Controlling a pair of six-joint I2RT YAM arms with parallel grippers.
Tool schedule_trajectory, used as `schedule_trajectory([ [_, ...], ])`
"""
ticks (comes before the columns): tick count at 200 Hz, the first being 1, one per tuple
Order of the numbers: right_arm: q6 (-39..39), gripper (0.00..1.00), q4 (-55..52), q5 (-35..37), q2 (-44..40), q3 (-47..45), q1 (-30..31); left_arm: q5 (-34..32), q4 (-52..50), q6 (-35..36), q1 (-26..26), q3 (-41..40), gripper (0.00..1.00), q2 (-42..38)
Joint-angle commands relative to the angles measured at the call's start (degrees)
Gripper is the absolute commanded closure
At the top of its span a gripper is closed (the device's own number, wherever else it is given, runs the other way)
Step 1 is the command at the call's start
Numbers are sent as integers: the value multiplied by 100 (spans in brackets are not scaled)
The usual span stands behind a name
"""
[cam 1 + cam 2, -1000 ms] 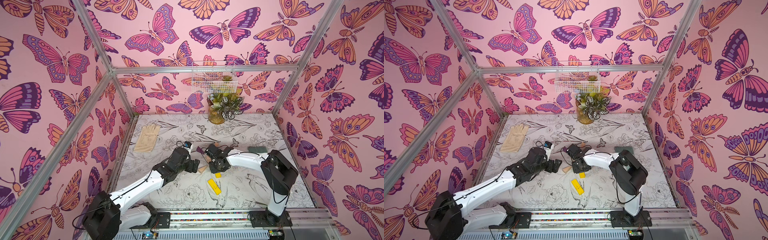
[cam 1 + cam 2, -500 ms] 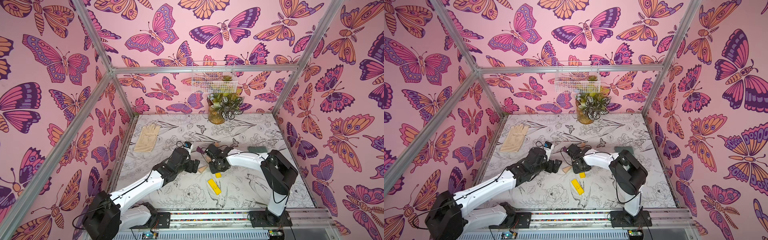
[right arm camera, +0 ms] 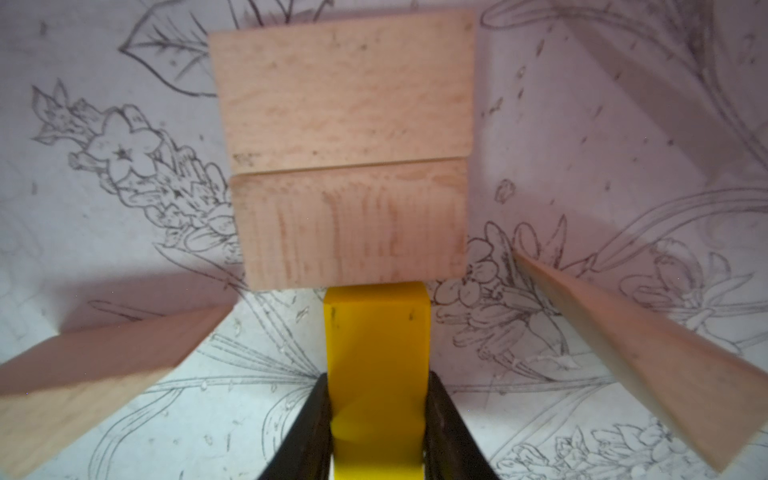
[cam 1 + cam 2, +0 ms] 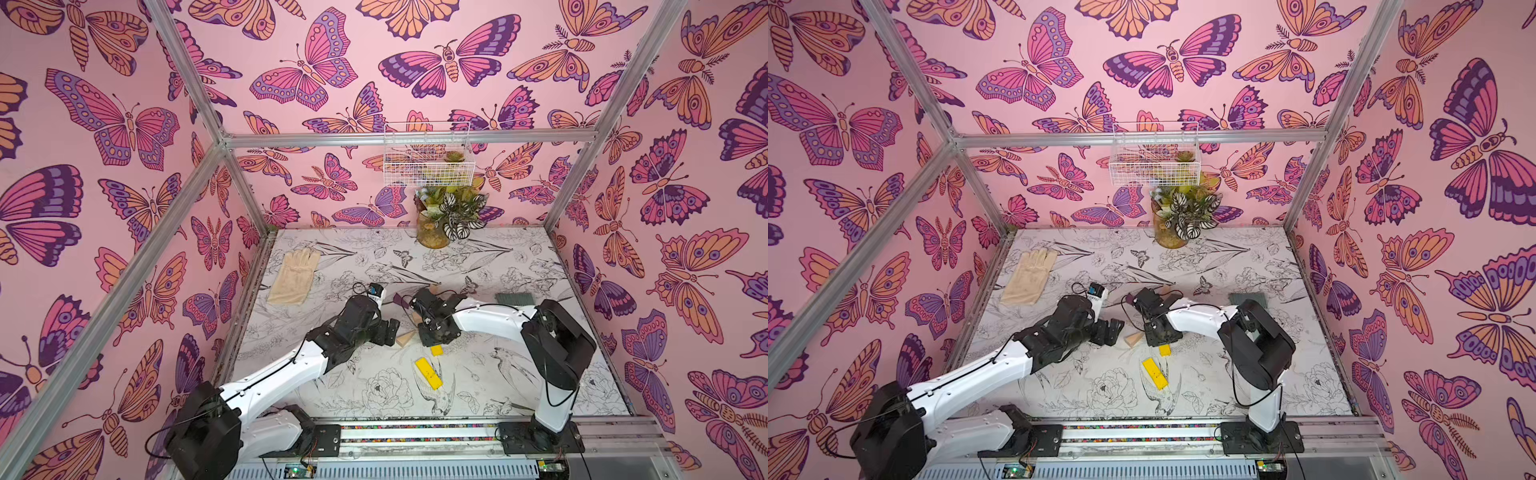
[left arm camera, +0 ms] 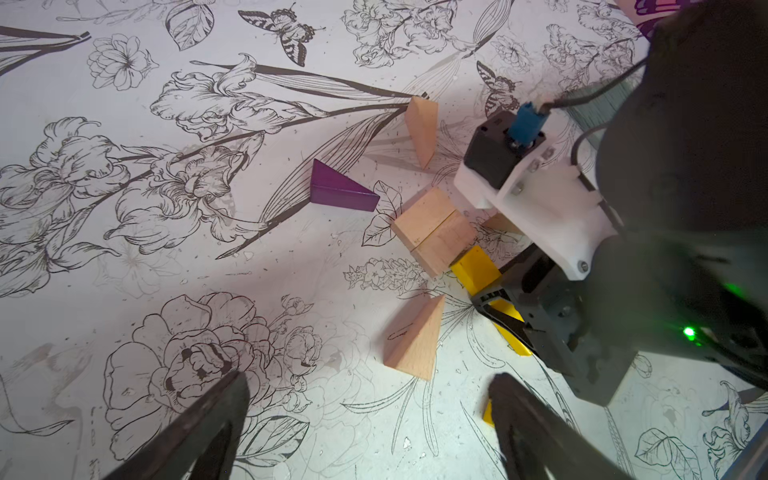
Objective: Assemble a small pinwheel with building blocks
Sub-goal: Assemble the building block at the center of the board.
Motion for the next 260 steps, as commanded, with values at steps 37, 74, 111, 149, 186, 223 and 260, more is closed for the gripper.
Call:
schedule_trajectory([
  [37, -14, 66, -106, 29, 95, 178, 54, 50, 75, -50, 26, -121, 6, 46],
  [74, -14, 66, -106, 5, 120, 186, 54, 50, 78, -51, 24, -121, 6, 48],
  [111, -35, 66, -110, -29, 150, 205, 74, 50, 76, -55, 26, -130, 6, 54],
  [149, -41, 65, -114, -43, 177, 215, 84, 50, 85, -59, 23, -131, 6, 54],
  [186, -45, 64, -115, -39, 174, 225, 89, 46, 93, -61, 22, -152, 6, 54],
  [223, -38, 56, -129, 4, 88, 210, 94, 41, 87, -60, 26, -145, 6, 46],
  [260, -136, 49, -271, 147, -323, 249, 155, 22, 96, -76, 26, -147, 5, 13],
])
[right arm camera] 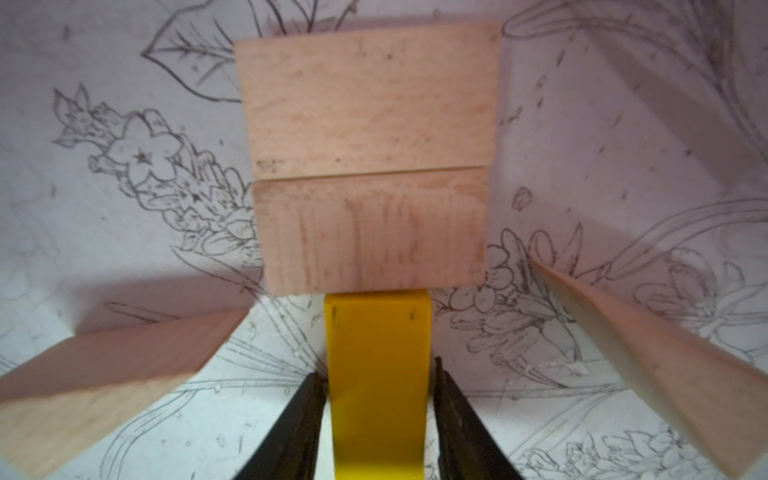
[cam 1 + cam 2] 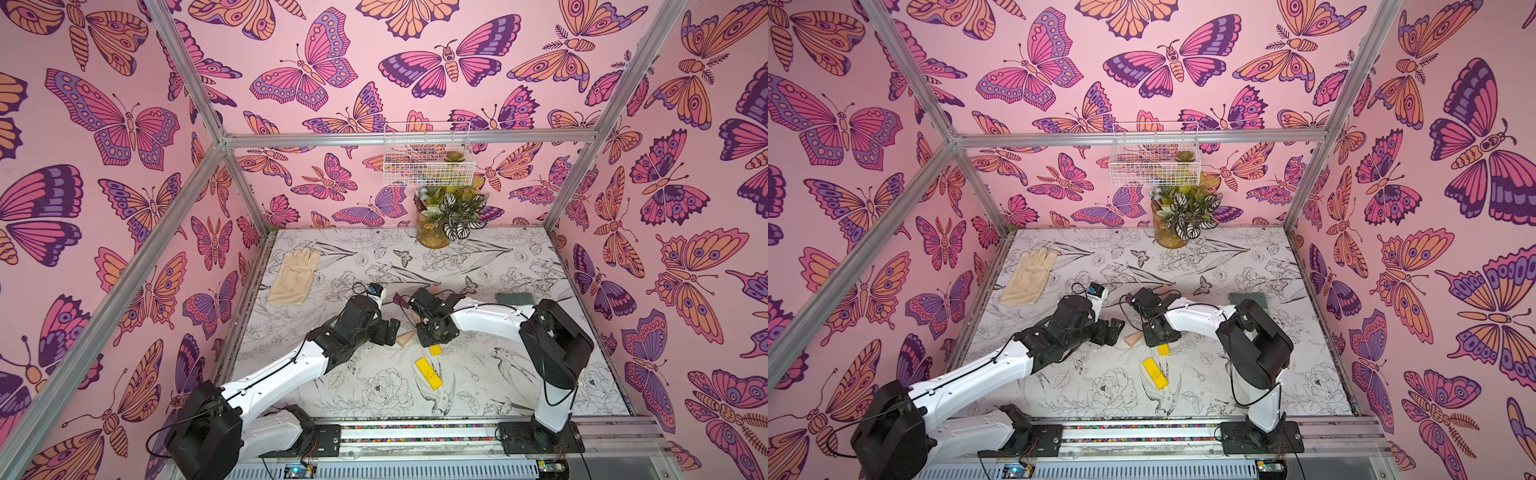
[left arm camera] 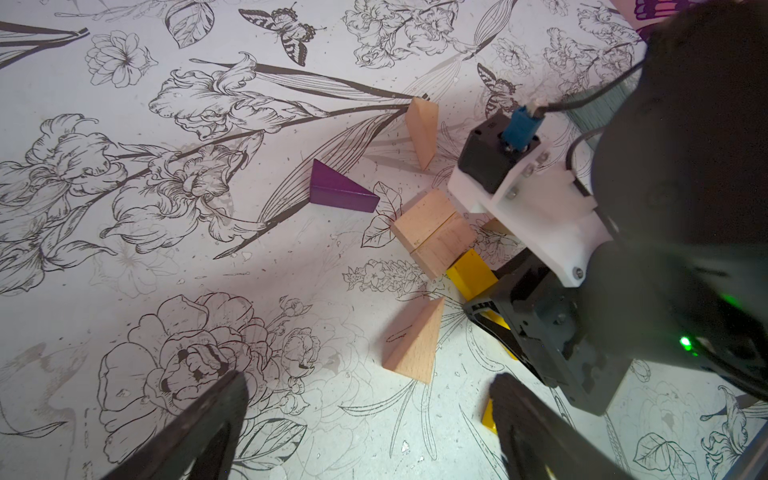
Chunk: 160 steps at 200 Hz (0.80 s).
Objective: Assemble a small pinwheel with building blocks
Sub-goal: Assemble the building block at the center of the board, then pick up the building block from the center of the board.
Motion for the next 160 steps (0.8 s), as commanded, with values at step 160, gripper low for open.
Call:
schedule_trajectory([
  [160, -172, 47, -617, -106, -800, -665, 1686, -187, 28, -200, 24, -384, 5, -525],
])
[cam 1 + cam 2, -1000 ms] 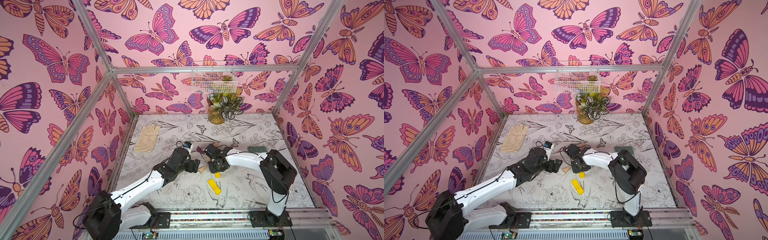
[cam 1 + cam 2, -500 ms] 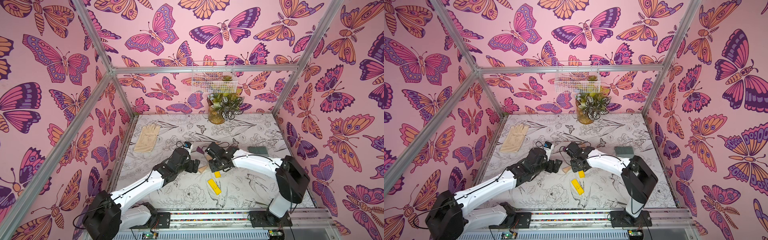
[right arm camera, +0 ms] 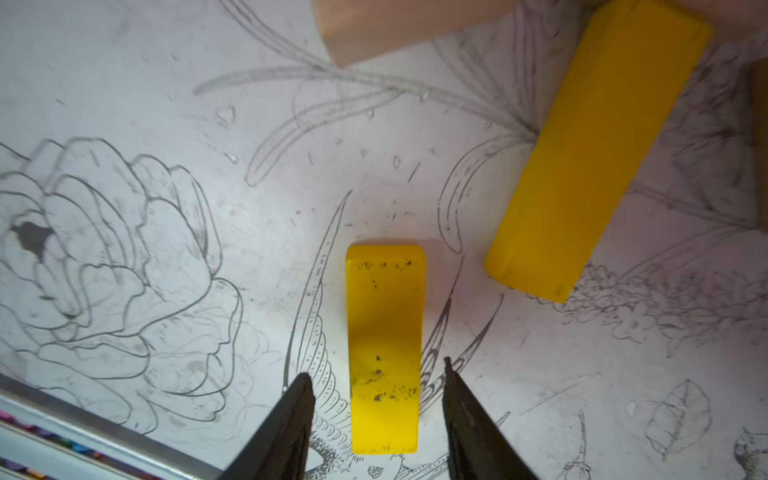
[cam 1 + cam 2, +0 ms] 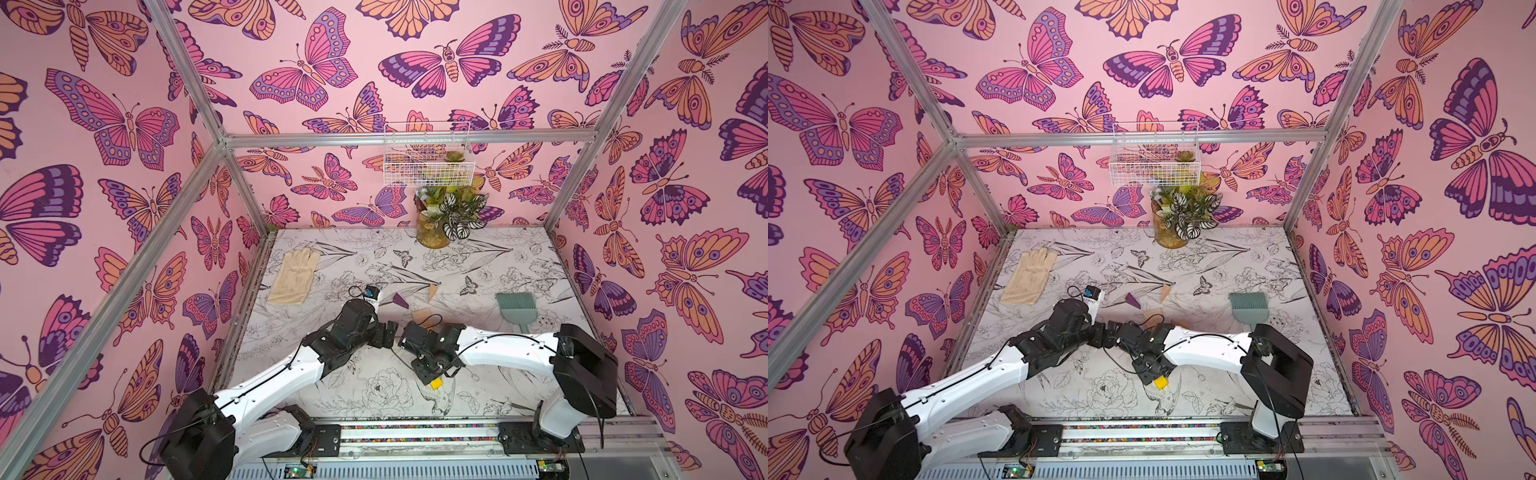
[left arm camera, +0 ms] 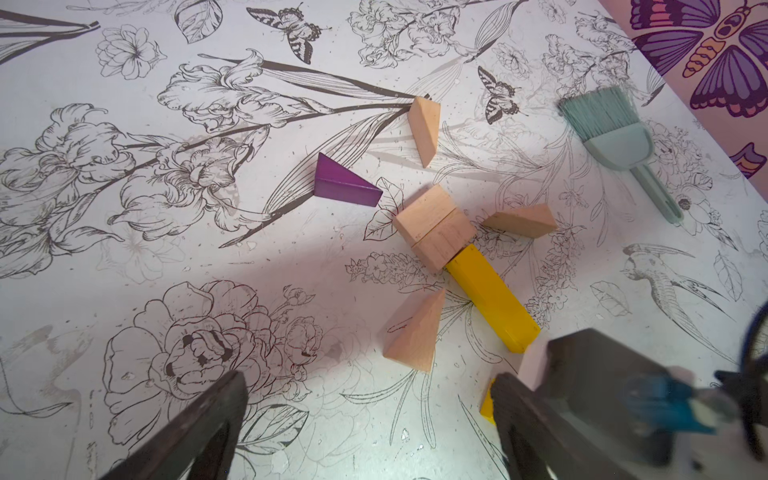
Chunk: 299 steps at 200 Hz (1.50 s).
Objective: Assemble a small pinwheel with building blocks
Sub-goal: Pick up the building block from the center of the board, then assemble the building block at the center of the board.
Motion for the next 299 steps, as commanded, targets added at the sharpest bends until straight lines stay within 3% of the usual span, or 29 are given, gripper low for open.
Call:
schedule_trajectory([
  [1, 103, 47, 19, -30, 148, 19, 62, -159, 29, -69, 25, -128, 5, -171],
  [41, 184, 49, 46, 46, 317, -44, 79, -176, 29, -69, 28, -146, 5, -200],
  [79, 410, 77, 80, 9, 162, -229, 85, -176, 26, -75, 33, -151, 4, -198],
  [135, 1397, 78, -200, 355, -685, -532, 53, -159, 27, -86, 31, -182, 4, -233],
  [208, 1859, 78, -260, 261, -645, -717, -79, -159, 21, -79, 31, -294, 4, -367],
  [299, 1898, 78, -146, 119, -340, -725, -272, -133, 34, -113, 42, -288, 4, -288],
])
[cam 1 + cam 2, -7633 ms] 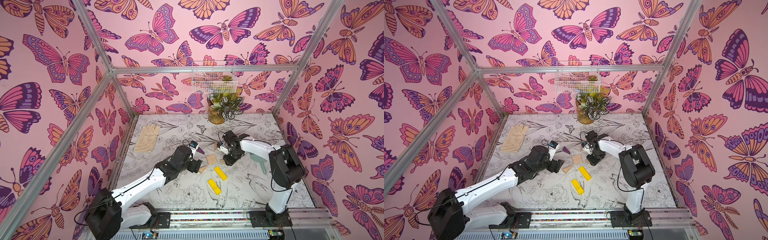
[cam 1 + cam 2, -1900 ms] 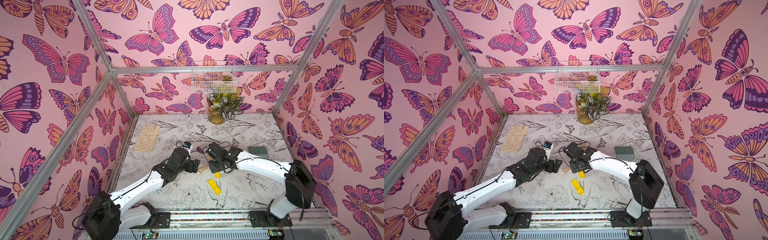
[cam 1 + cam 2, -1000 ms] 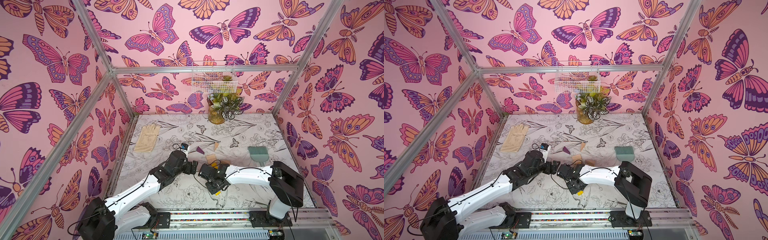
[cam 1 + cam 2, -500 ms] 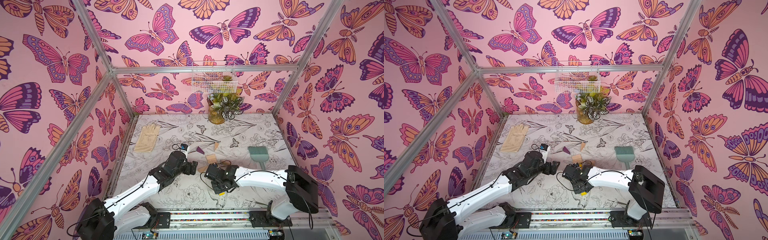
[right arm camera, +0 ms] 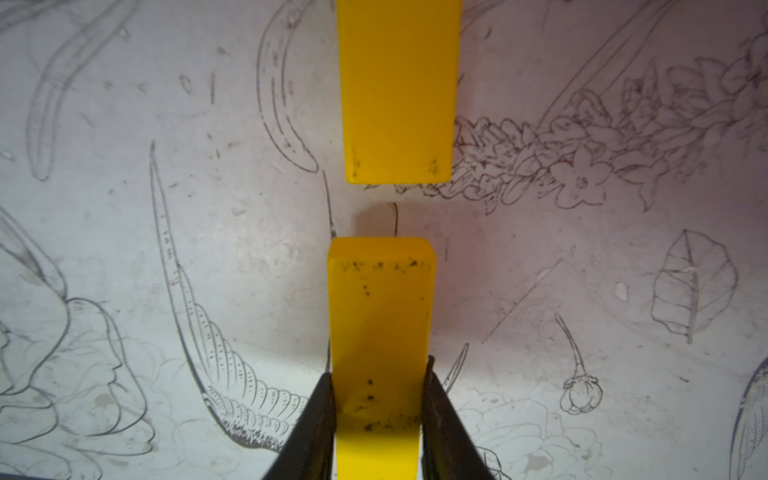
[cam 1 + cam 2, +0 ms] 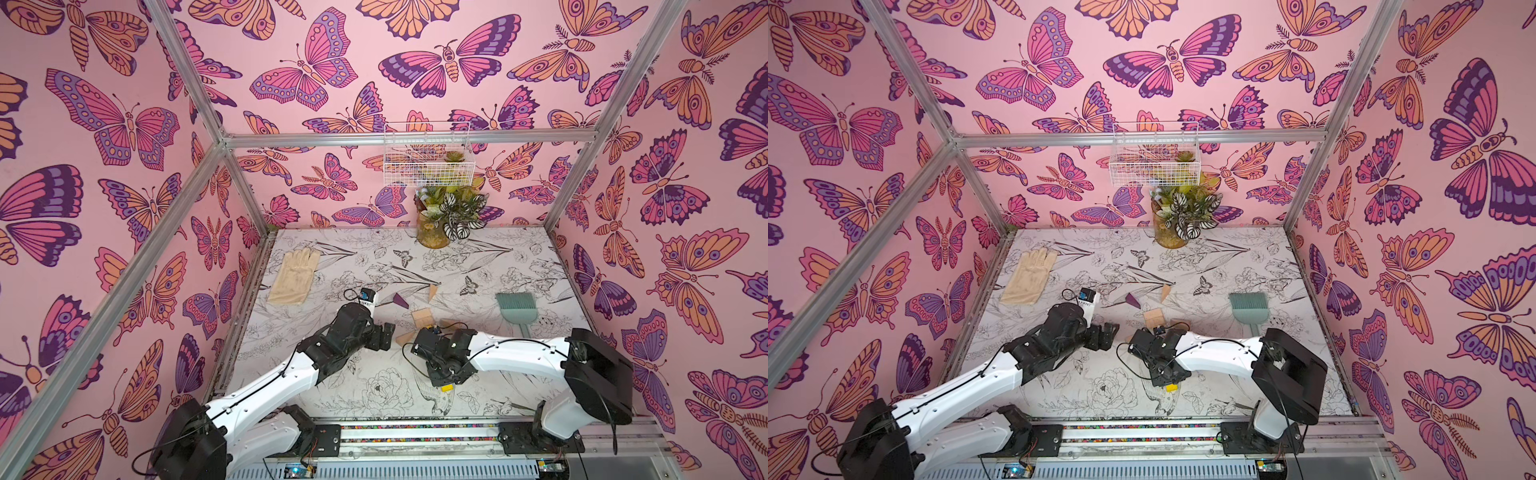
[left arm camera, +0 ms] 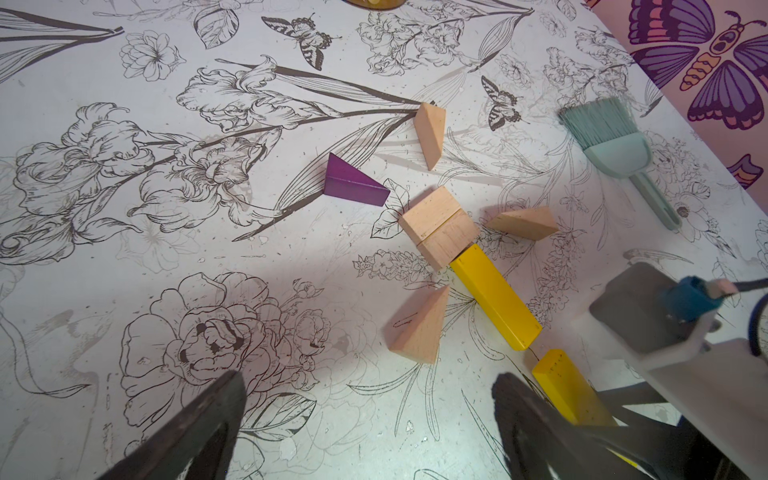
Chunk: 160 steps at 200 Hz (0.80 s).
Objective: Assemble a small pinwheel with building blocks
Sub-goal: Assemble the building block at the center of the board.
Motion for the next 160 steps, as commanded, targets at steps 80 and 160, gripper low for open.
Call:
schedule_trajectory([
  [80, -9, 78, -15, -94, 459, 133, -187, -27, 28, -60, 38, -82, 4, 80],
  [160, -123, 78, -27, -63, 555, 268, -267, 4, 80, -53, 32, -77, 4, 159],
])
